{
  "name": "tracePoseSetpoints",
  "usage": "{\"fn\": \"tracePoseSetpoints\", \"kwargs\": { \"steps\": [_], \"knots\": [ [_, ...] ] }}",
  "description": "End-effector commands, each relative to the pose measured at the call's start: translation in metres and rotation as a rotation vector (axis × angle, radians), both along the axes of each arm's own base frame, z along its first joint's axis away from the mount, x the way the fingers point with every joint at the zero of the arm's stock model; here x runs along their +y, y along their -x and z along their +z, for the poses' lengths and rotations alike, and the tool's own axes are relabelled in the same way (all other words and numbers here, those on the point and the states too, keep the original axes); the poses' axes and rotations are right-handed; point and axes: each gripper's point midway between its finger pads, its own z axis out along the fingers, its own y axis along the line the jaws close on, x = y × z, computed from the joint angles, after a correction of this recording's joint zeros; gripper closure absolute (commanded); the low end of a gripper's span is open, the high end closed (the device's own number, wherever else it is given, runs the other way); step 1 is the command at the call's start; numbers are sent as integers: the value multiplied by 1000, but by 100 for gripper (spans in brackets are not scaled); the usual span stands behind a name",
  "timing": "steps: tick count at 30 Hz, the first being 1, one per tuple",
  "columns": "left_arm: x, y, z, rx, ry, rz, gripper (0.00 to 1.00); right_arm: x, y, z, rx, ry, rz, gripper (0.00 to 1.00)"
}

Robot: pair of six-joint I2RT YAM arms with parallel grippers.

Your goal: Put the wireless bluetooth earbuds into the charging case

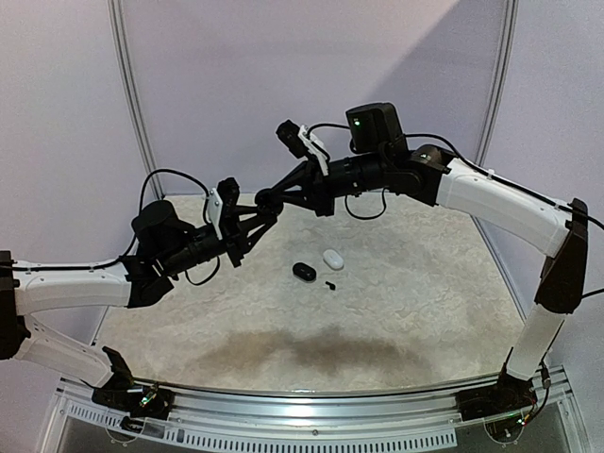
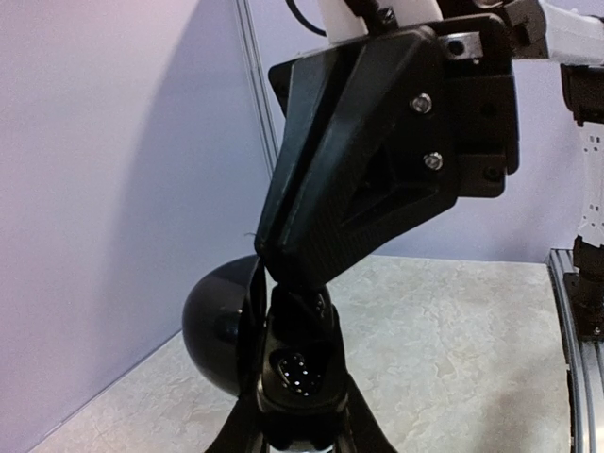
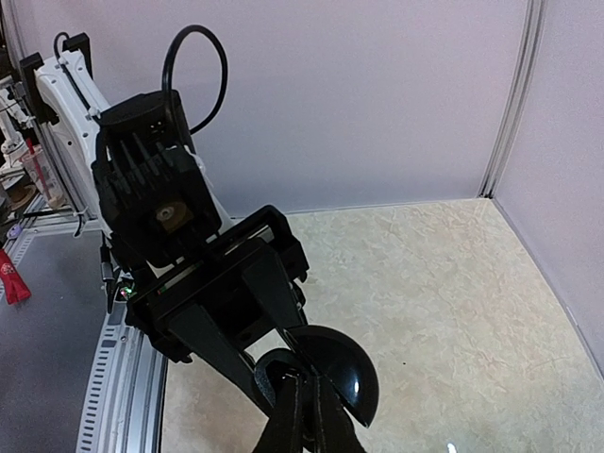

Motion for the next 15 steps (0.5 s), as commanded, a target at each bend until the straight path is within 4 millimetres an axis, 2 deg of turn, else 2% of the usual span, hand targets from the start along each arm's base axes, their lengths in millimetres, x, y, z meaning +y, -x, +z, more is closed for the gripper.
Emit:
{"fn": "tracePoseSetpoints", "kwargs": {
  "steps": [1,9,15],
  "knots": [
    [-1,2,4,-23,9,-1,100,-1,-8,-24,38,77,-40,94],
    [0,2,10,-44,33,-1,100,0,-11,-31,63,83,-58,94],
    [4,-1,16,-51,54,30,100,5,-14,-51,124,108,-73,95]
  ]
}}
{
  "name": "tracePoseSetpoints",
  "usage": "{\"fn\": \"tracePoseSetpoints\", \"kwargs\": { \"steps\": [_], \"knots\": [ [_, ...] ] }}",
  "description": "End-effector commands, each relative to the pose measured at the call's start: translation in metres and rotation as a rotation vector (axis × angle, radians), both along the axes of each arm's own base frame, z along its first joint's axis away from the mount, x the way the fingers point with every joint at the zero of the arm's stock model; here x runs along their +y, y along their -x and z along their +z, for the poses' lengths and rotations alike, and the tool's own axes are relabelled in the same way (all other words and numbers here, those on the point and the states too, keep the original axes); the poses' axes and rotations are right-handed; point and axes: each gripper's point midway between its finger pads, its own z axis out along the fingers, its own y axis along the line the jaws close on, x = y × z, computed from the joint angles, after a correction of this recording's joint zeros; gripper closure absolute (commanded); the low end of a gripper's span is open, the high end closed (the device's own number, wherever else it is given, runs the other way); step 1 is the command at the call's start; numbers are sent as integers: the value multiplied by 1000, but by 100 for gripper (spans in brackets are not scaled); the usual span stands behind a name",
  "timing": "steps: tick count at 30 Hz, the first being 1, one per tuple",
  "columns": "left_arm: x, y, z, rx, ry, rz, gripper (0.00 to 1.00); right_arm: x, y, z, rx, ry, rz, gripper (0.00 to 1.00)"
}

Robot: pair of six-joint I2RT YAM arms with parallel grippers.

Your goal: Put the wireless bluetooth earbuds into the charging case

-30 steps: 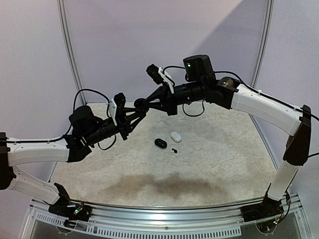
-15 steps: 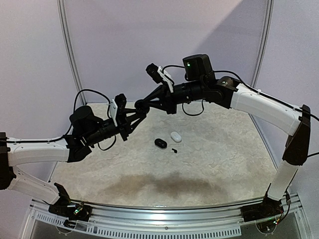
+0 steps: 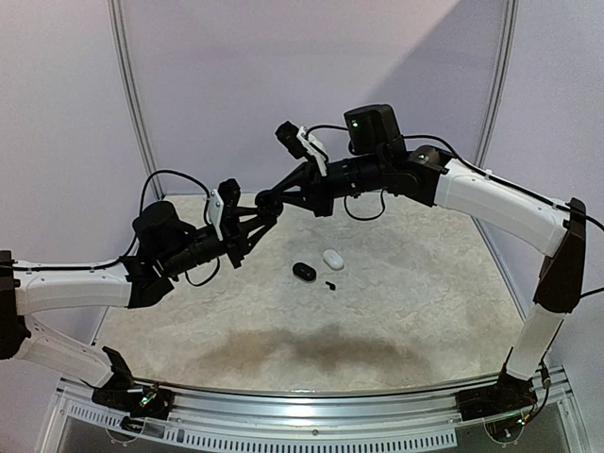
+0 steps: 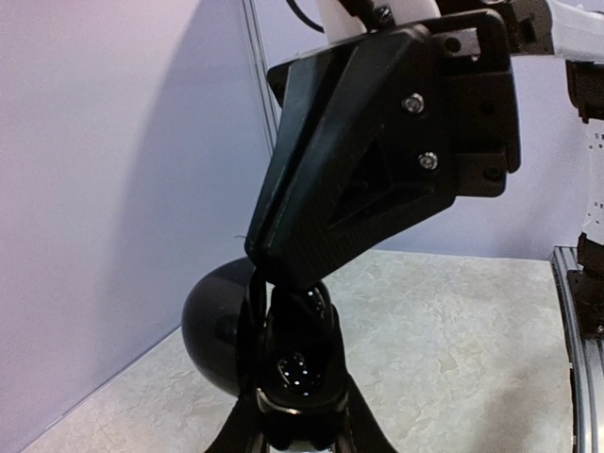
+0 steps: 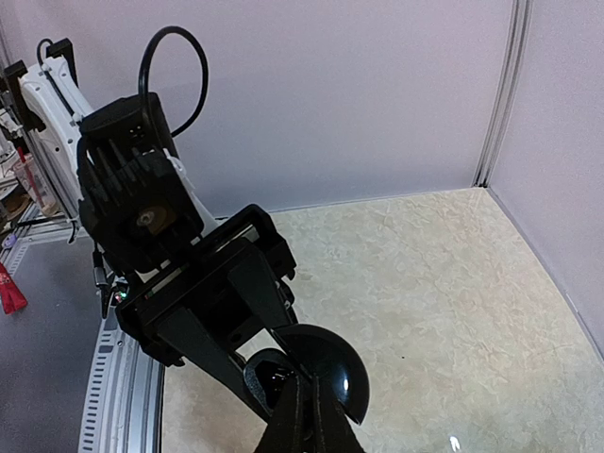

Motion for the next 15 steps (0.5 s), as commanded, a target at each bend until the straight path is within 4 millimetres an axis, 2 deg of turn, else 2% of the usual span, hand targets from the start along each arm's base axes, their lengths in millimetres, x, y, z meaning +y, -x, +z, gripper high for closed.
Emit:
{"fn": "tracePoseSetpoints", "kwargs": {
  "steps": [1,7,12,15],
  "knots": [
    [4,0,21,-62,65,28,100,4,-11,-47,106,98,-54,95],
    [8,-3,24,-103,62,58,100,0,-17,-55,144,109,-114,97],
    [6,2,21,-129,53,36,100,2,-15,-50,144,99,-123,97],
    [7,3,19,-125,51,38,100,1,-13,-44,138,95,-117,93]
  ]
}}
